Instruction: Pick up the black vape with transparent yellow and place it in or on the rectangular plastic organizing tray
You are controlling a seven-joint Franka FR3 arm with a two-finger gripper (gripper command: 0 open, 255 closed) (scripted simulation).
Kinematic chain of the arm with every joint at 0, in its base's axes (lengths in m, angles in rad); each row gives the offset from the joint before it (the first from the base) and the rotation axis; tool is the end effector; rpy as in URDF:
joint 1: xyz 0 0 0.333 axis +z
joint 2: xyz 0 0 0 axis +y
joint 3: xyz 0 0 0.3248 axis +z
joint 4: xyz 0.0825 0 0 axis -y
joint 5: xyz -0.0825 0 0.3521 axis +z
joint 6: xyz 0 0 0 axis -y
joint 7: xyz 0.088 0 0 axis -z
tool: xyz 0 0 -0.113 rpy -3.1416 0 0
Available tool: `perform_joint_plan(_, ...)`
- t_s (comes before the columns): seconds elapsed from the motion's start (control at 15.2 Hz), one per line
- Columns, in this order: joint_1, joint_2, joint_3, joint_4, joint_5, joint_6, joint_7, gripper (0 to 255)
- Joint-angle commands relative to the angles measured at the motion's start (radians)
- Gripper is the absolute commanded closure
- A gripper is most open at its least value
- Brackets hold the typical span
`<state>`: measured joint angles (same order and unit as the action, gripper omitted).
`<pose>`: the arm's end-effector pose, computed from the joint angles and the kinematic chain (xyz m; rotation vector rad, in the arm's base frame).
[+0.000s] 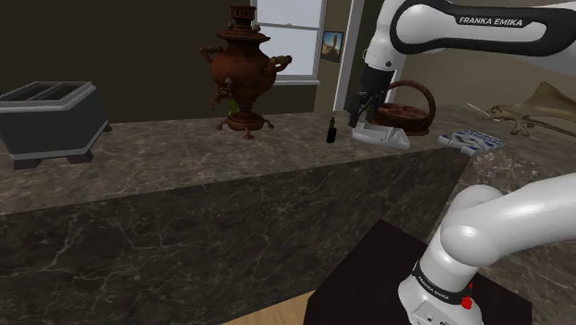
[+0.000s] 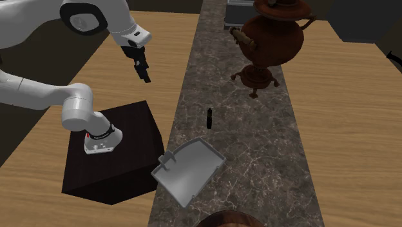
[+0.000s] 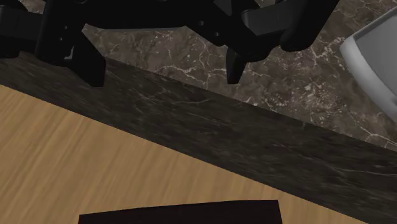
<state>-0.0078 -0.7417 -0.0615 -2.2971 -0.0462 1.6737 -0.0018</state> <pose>0.2919 -0.0320 0.6137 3.1272 -0.0810 0.1835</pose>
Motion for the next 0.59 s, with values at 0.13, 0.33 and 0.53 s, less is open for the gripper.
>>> perform_joint_plan(0.13,-0.006,0.068,-0.029,0.034,-0.015,0.024,-0.034,0)
perform_joint_plan(0.33,-0.012,0.174,-0.071,0.095,-0.031,0.056,-0.083,0)
perform_joint_plan(0.53,-0.018,0.284,-0.111,0.167,-0.039,0.08,-0.134,0)
